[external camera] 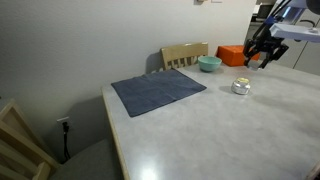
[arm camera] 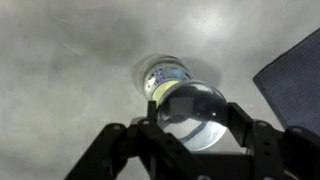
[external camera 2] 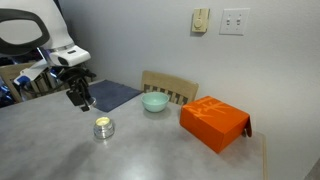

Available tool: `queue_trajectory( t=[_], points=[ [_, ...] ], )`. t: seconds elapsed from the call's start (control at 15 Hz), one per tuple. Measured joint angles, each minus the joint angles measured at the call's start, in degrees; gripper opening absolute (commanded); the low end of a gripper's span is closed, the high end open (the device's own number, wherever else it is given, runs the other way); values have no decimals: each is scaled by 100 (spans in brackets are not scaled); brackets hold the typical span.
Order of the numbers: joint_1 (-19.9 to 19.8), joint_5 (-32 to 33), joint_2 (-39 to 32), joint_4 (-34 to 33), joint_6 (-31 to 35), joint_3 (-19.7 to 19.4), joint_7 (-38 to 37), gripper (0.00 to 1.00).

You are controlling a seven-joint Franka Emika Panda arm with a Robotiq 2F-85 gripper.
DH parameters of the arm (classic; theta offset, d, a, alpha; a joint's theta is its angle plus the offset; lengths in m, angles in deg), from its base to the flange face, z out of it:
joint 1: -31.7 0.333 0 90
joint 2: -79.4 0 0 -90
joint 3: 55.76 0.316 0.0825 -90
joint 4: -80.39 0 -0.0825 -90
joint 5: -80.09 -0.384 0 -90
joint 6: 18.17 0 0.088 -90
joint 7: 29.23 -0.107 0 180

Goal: Remove the silver lid from the silver tin then place the lid back on the tin

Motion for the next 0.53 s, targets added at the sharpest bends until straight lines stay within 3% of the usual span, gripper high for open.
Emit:
queue_trajectory(
  t=[0.27, 0.53],
  points=[
    [-72, -1223, -333, -194, -113, 279, 1179, 44],
    [-156, -1923, -466, -438, -275, 358, 1886, 44]
  ],
)
